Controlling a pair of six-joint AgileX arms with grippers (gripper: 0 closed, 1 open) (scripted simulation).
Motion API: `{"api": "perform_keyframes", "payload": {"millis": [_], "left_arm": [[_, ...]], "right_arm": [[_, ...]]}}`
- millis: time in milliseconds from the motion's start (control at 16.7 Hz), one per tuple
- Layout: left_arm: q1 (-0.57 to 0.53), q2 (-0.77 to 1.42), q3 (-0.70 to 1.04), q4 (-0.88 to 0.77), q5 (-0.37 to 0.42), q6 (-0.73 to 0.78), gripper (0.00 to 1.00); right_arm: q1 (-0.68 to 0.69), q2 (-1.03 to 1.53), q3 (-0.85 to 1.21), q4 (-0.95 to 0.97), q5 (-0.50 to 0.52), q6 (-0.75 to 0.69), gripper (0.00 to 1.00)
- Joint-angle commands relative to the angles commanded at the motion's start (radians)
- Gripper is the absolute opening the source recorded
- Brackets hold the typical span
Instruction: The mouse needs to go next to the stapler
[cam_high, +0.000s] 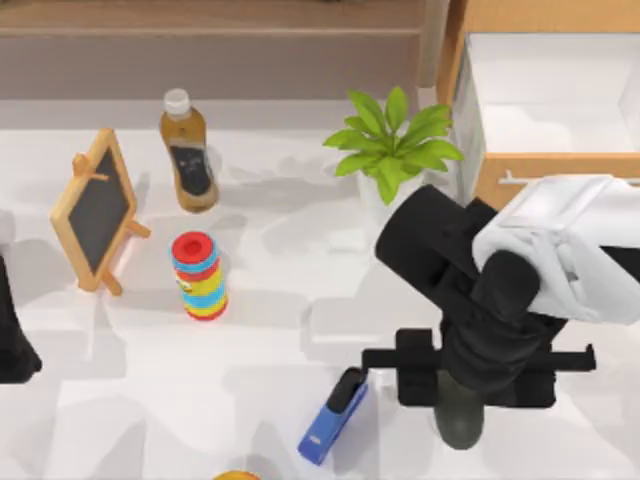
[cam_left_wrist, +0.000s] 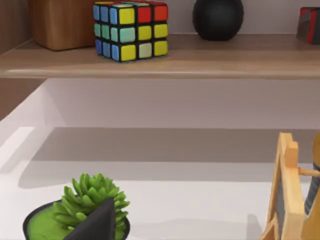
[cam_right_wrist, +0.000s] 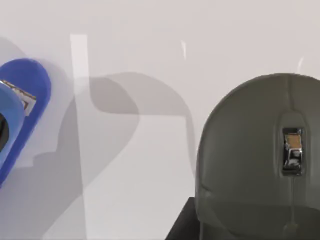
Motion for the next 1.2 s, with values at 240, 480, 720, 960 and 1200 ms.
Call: {"api": "perform_keyframes", "payload": {"millis": [240,480,720,960,1200], "left_arm": [[0.000,0.000,0.000,0.000,0.000,0.000,1.00],[0.000,0.000,0.000,0.000,0.000,0.000,1.00],[0.000,0.000,0.000,0.000,0.000,0.000,1.00],[0.000,0.000,0.000,0.000,0.000,0.000,1.00],[0.000,0.000,0.000,0.000,0.000,0.000,1.00]], "right_arm": [[-0.005,-0.001,0.002,-0.001,-0.001,0.001,0.00],[-0.004,-0.001,0.008,0.005,-0.002,0.002,0.00],[-0.003,-0.001,0.018,0.018,-0.005,0.003,0.00],[-0.003,-0.005,0.025,0.035,-0.005,0.003,0.00],[-0.003,-0.007,0.021,0.050,-0.003,0.002,0.00]]}}
